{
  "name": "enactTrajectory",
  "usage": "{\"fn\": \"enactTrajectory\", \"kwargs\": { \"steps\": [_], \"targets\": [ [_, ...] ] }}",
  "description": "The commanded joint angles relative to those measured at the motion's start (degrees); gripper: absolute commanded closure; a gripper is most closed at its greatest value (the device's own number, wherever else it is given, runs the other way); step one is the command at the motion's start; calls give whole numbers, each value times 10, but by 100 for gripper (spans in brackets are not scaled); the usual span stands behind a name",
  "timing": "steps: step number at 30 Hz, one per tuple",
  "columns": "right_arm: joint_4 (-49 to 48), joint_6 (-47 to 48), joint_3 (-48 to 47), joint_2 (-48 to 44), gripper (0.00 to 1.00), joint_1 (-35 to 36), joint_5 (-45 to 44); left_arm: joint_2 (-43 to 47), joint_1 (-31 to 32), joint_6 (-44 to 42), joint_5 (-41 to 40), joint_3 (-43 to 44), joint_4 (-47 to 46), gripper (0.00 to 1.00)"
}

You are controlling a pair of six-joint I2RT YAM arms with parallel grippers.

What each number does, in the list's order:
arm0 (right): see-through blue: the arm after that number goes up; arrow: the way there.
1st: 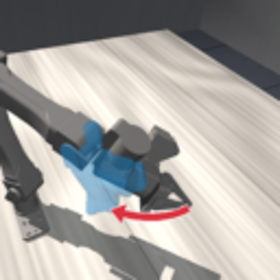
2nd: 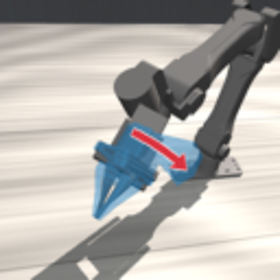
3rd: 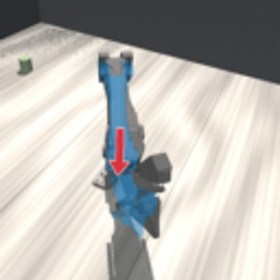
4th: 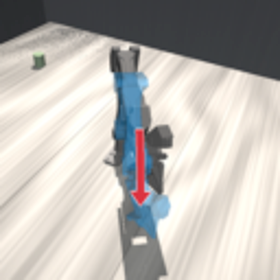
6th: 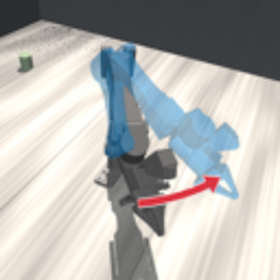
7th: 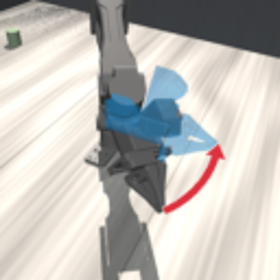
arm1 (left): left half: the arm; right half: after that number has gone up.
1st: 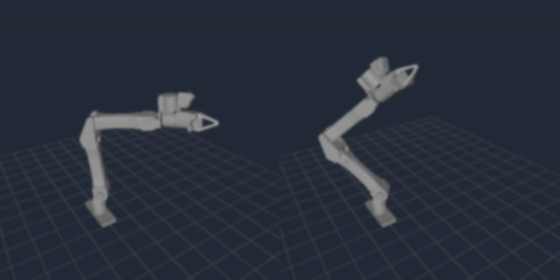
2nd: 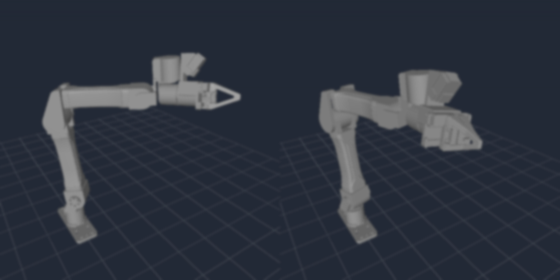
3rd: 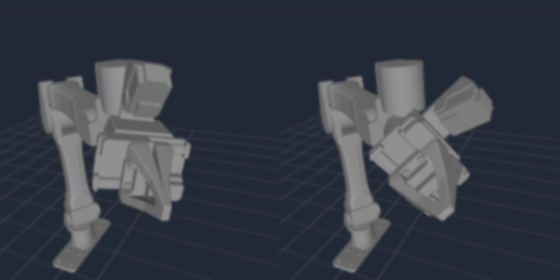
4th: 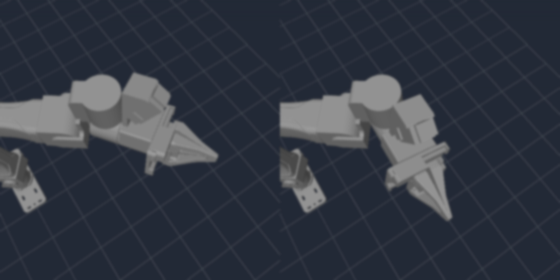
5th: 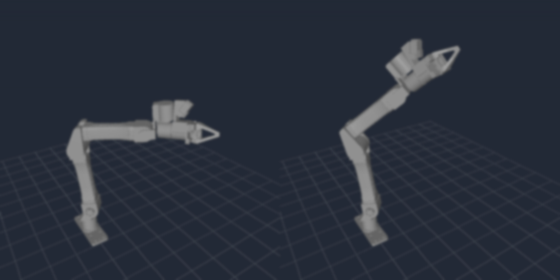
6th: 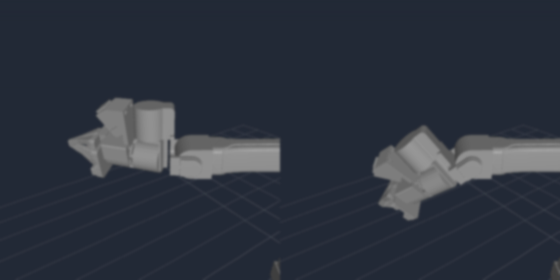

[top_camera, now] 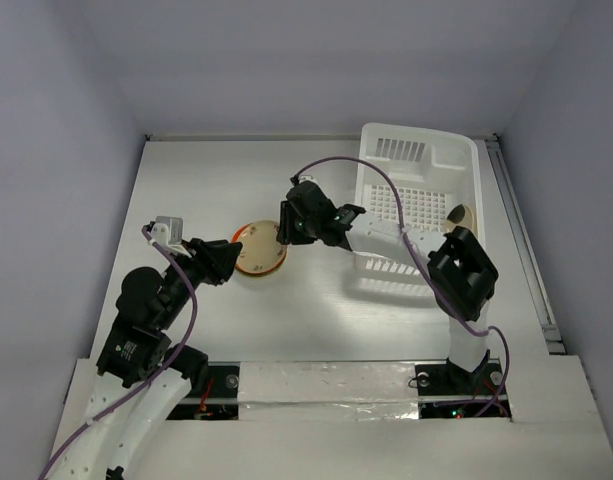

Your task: Unload the plates from the dish rack

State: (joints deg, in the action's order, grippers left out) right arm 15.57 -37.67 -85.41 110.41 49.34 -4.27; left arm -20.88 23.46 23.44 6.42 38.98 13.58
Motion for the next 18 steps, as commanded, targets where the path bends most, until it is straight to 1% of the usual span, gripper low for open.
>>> {"fn": "enactTrajectory", "kwargs": {
  "steps": [1, 2, 4, 5, 6, 7, 8, 9, 10, 11, 13, 14, 15, 17, 18],
  "targets": [
    [23, 22, -18, -20, 57, -1, -20, -2, -3, 2, 2, 2, -18, 64],
    [57, 36, -22, -27, 57, -1, -51, -1, -3, 2, 2, 2, -18, 64],
    [88, 44, -23, -69, 59, -1, -98, 0, -3, 2, 2, 2, -18, 64],
    [106, 48, -17, -90, 61, -1, -145, 1, -3, 2, 3, 2, -18, 64],
    [116, 48, -11, -112, 70, -1, -173, 3, -3, 2, 2, 2, -18, 64],
    [125, 48, -3, -163, 76, -6, -202, 3, -3, 1, 2, 2, -18, 64],
    [149, 45, 16, -188, 84, -13, -256, 5, -3, 2, 3, 2, -18, 64],
    [163, 40, 27, -214, 100, -22, -279, 6, -3, 2, 3, 2, -18, 64],
    [194, 35, 39, -260, 100, -54, -300, 8, -3, 2, 5, 1, -18, 64],
    [209, 30, 65, -280, 100, -76, -328, 9, -3, 2, 5, 1, -19, 64],
    [234, 27, 94, -318, 100, -127, -333, 14, -3, 2, 7, 1, -21, 64],
    [242, 34, 111, -358, 100, -171, -346, 16, -3, 2, 6, 0, -20, 64],
    [249, 36, 142, -376, 100, -193, -358, 21, -3, 2, 6, 0, -21, 64],
    [277, 39, 161, -411, 100, -250, -389, 26, -3, 2, 6, 0, -20, 63],
    [283, 43, 176, -420, 96, -266, -398, 30, -3, 2, 5, 0, -20, 63]
  ]
}}
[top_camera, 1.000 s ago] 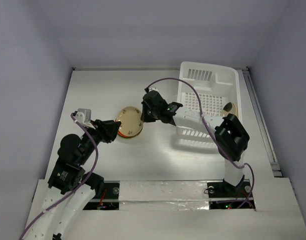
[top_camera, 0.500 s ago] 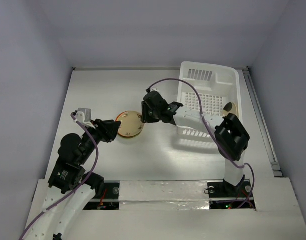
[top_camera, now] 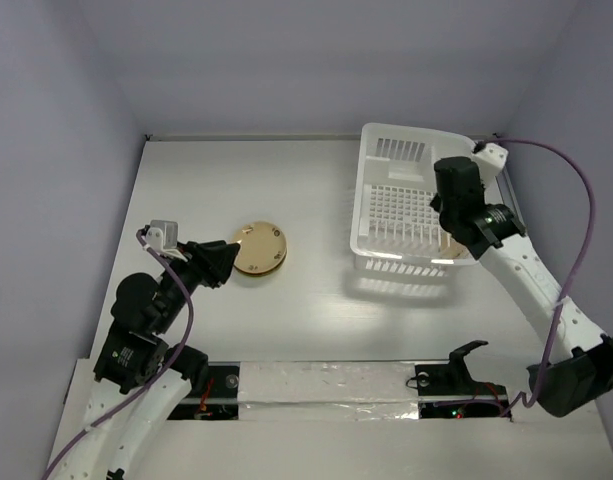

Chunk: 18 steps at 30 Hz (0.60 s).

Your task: Unload the plates from the dish rack

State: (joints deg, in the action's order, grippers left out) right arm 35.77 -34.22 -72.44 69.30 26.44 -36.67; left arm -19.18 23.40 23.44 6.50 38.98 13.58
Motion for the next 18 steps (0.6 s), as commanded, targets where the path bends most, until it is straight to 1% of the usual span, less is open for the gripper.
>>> {"fn": "enactTrajectory", "kwargs": {
  "steps": [1, 2, 3, 5, 6, 13, 18],
  "targets": [
    [83, 13, 54, -15, 93, -53, -80, 14, 2, 2, 4, 0, -20, 63],
    [86, 28, 60, -21, 88, -69, -82, 16, 2, 2, 3, 0, -20, 63],
    [87, 34, 64, -23, 78, -97, -81, 18, 2, 3, 3, 0, -19, 63],
    [84, 58, 74, -21, 66, -116, -76, 20, 9, 3, 1, 1, -19, 63],
    [88, 64, 76, -10, 63, -130, -75, 20, 14, 3, 2, 2, -18, 63],
    [79, 104, 71, 36, 64, -168, -61, 24, 19, 3, -1, 1, -18, 63],
    [69, 119, 57, 72, 66, -169, -44, 24, 24, 2, -1, 1, -19, 63]
  ]
}}
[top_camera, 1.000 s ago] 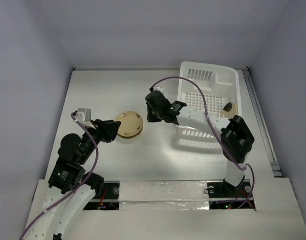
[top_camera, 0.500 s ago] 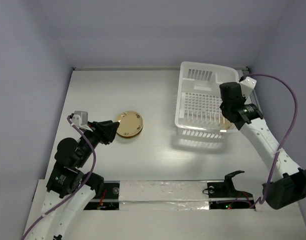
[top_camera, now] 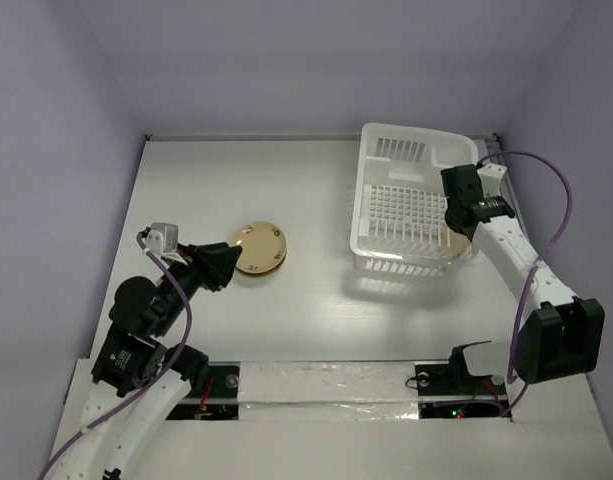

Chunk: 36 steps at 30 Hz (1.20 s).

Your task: Unload the plates from the dish rack

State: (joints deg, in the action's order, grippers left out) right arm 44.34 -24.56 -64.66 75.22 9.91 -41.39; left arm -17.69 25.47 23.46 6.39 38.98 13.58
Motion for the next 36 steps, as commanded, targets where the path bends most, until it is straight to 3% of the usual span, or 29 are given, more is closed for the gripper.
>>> {"fn": "enactTrajectory", "kwargs": {
  "steps": [1, 9, 11, 12, 13, 16, 36],
  "targets": [
    [-17, 22, -22, 18, 67, -3, 2, 9, 4, 2, 1, 1, -18, 63],
    [-19, 29, -35, 51, 74, -9, -15, 4, 4, 2, 1, 1, -20, 63],
    [-13, 29, -38, 58, 84, -9, -22, 3, 4, 2, 2, 1, -19, 63],
    [-9, 28, -40, 58, 84, -9, -26, 3, 4, 2, 2, 1, -19, 63],
    [-6, 28, -42, 57, 92, -9, -27, 4, 4, 1, 2, 2, -19, 63],
    [4, 28, -47, 49, 100, -9, -43, 3, 4, 2, 2, 1, -19, 63],
    [66, 29, -71, 38, 100, 58, -164, -2, 4, 3, 0, 0, -19, 63]
  ]
}}
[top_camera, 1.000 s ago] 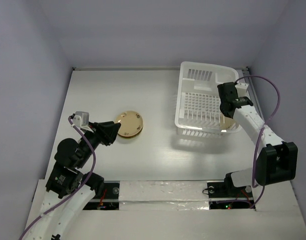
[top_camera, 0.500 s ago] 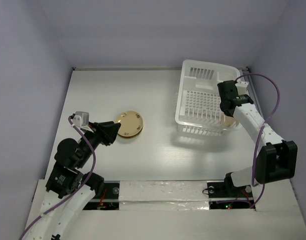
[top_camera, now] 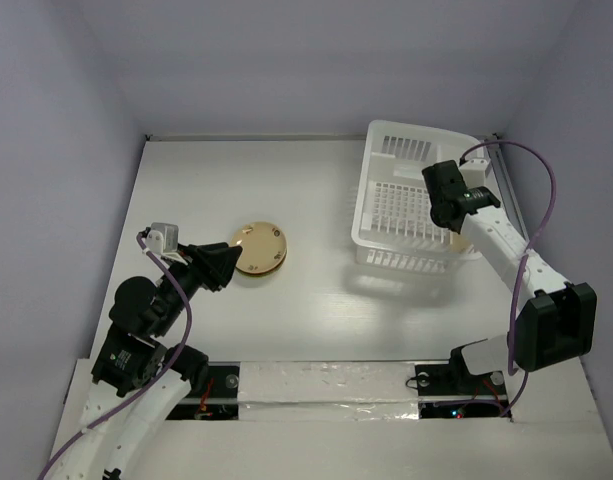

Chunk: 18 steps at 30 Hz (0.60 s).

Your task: Unload the plates from the dish rack

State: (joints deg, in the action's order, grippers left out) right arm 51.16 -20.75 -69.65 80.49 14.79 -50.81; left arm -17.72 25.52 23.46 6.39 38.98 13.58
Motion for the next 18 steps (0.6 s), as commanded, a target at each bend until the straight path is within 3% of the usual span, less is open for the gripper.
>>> {"fn": "enactTrajectory", "kwargs": {
  "steps": [1, 10, 18],
  "targets": [
    [1, -10, -22, -8, 100, 16, -76, -3, 3, 3, 1, 0, -19, 63],
    [27, -53, -41, 56, 100, 52, -148, -6, 3, 3, 0, 0, -19, 63],
    [46, -68, -128, -21, 100, 88, -161, -11, 3, 3, 1, 0, -20, 63]
  ]
}}
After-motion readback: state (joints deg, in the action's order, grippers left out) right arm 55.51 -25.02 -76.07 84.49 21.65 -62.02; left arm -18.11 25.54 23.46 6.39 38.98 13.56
